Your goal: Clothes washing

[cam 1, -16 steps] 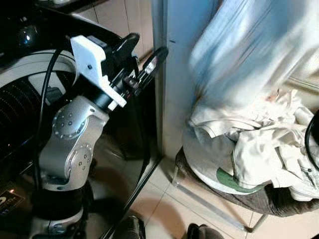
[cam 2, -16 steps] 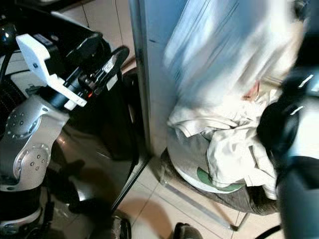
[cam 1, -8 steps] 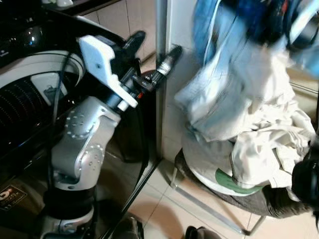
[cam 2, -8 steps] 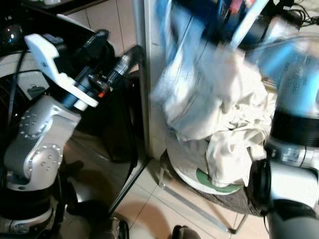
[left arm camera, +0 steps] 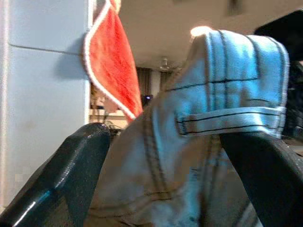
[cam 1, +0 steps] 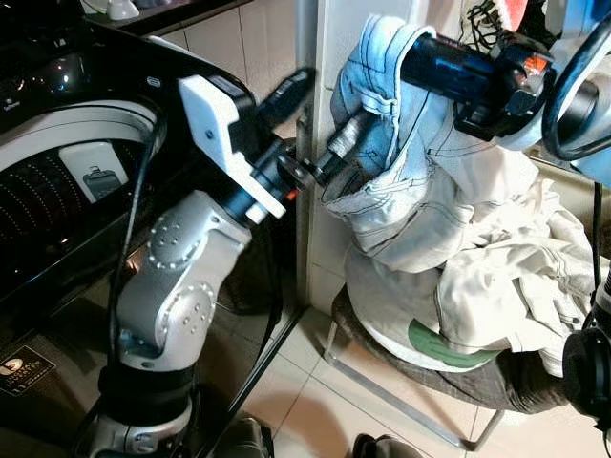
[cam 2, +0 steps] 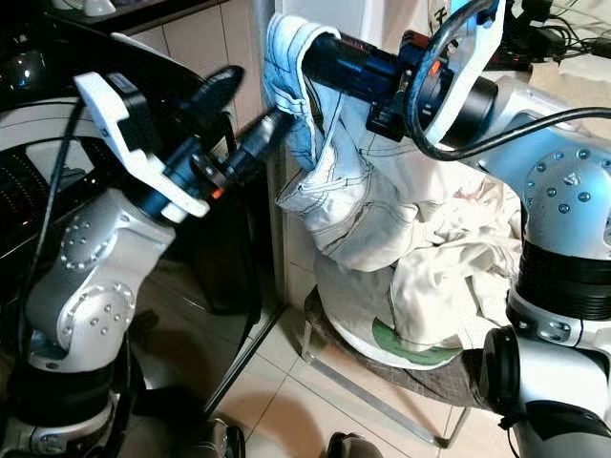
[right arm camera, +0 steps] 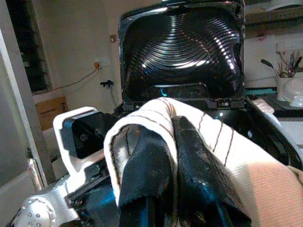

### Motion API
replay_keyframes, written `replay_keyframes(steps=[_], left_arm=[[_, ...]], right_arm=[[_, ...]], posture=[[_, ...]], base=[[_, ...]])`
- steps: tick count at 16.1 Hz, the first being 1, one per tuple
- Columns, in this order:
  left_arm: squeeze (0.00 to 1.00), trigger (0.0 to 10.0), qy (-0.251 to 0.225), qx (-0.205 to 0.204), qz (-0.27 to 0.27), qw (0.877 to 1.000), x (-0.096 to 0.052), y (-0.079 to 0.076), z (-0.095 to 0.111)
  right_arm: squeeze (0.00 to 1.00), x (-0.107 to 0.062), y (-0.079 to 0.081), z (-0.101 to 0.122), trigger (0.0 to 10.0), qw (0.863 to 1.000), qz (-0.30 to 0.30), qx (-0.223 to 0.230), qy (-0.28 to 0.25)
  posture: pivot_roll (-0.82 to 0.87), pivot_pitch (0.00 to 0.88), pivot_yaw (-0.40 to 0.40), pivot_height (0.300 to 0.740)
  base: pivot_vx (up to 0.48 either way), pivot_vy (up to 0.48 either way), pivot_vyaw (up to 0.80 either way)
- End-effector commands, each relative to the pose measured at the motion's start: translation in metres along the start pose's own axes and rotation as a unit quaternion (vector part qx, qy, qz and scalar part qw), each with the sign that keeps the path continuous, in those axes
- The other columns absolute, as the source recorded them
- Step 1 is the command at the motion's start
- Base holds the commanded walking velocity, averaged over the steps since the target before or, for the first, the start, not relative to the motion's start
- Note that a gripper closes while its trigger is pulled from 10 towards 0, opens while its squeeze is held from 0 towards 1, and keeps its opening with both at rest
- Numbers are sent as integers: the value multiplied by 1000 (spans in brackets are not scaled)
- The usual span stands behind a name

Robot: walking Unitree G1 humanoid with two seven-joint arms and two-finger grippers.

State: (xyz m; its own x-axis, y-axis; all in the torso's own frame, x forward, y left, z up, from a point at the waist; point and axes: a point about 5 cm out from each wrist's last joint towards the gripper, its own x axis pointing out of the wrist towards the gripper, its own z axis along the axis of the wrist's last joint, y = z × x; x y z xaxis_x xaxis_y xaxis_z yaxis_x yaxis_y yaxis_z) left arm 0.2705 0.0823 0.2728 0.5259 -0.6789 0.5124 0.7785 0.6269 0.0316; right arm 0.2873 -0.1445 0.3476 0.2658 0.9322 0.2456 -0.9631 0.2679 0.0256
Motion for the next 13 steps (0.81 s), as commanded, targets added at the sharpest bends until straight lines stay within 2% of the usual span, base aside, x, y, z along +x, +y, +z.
replay_keyframes(steps=[1, 3, 5, 9, 13], left_arm=[[8, 10000, -6, 1, -16, 1000, 1, -5, 2], [0, 10000, 5, -17, -21, 1000, -7, -4, -1], [0, 10000, 7, -28, -27, 999, -11, -4, -1], [0, 10000, 5, -54, -54, 997, -9, -13, -1], [0, 10000, 6, -57, -56, 997, -6, -14, -3]], right_arm=[[0, 1, 6, 2, 0, 1000, 10, -13, 5], [0, -1, -4, -3, 0, 998, -47, -22, 23], [0, -1, -6, -5, 0, 998, -56, -21, 27], [0, 3, -6, -9, 0, 998, -43, -19, 37], [0, 3, -3, -14, 0, 999, -32, -14, 40]], posture=[[-34, 12, 18, 740], [-33, 14, 19, 740], [-32, 17, 17, 740], [-33, 17, 17, 740], [-38, 17, 19, 740]], base=[[0, 0, 0], [0, 0, 0], [0, 0, 0], [0, 0, 0], [0, 0, 0]])
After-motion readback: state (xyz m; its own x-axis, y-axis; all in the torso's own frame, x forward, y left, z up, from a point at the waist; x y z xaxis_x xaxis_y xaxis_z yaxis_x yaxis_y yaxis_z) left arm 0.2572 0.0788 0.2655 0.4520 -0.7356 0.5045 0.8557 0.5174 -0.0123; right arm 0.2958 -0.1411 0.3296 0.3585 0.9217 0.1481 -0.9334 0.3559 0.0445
